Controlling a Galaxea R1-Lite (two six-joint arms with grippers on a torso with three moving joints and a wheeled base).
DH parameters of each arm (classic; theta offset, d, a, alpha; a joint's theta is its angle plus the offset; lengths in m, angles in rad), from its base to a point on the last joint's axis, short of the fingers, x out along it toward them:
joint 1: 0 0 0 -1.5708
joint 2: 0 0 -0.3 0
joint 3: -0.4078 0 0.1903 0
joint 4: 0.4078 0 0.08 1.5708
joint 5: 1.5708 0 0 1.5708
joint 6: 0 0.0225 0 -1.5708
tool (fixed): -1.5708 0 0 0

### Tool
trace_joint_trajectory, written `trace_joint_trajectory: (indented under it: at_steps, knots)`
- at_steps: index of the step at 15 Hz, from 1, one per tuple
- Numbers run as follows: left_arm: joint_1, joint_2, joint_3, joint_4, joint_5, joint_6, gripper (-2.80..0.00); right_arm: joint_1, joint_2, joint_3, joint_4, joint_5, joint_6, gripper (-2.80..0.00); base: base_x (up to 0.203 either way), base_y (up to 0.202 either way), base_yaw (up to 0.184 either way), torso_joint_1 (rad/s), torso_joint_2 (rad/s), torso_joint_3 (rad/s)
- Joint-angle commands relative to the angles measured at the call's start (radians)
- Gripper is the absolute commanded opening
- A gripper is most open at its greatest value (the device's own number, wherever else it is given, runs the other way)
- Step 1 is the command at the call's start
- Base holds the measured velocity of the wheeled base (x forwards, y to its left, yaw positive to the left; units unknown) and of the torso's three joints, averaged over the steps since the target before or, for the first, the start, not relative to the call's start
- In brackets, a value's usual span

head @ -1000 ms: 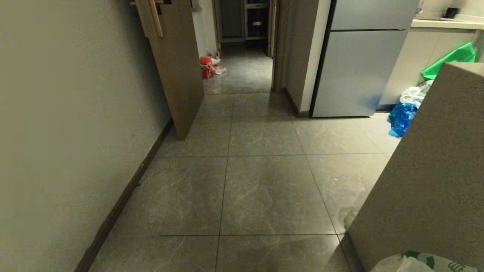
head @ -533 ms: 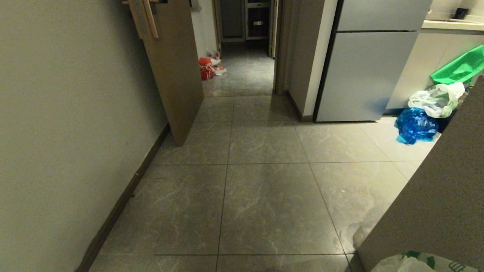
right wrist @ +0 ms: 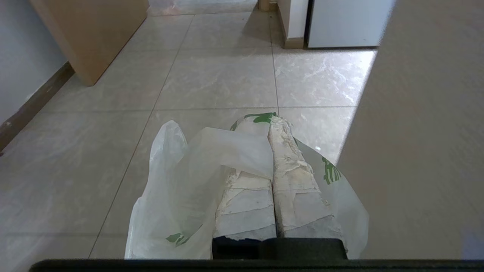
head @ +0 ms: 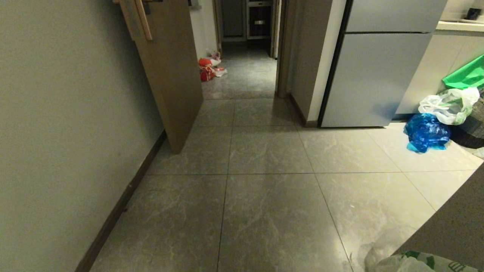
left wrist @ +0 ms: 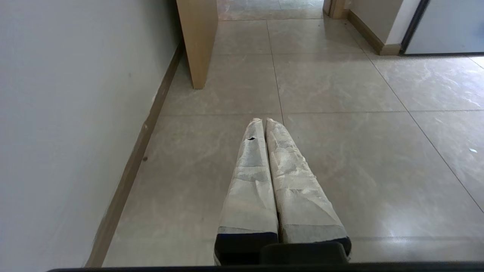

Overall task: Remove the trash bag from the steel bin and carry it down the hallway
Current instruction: Put the trash bag at the door

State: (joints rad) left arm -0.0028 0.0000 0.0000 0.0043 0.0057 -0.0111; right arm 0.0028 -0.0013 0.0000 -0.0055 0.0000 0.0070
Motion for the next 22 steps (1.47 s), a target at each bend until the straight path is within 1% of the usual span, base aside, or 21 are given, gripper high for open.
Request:
trace_joint_trajectory:
  at_steps: [1,22]
  knots:
    - [0.0,0.0,0.002,0.0,0.0,0.0,-2.8,0.0,-0.002,0.003,-0.001,0.0,0.0,-2.8,0.19,0.0,0.002,0.002,0.0,0.002]
    - [0.0,0.0,0.002,0.0,0.0,-0.001,-2.8,0.001,-0.002,0.003,-0.001,0.0,0.001,-2.8,0.191,0.0,0.001,0.003,0.0,0.002]
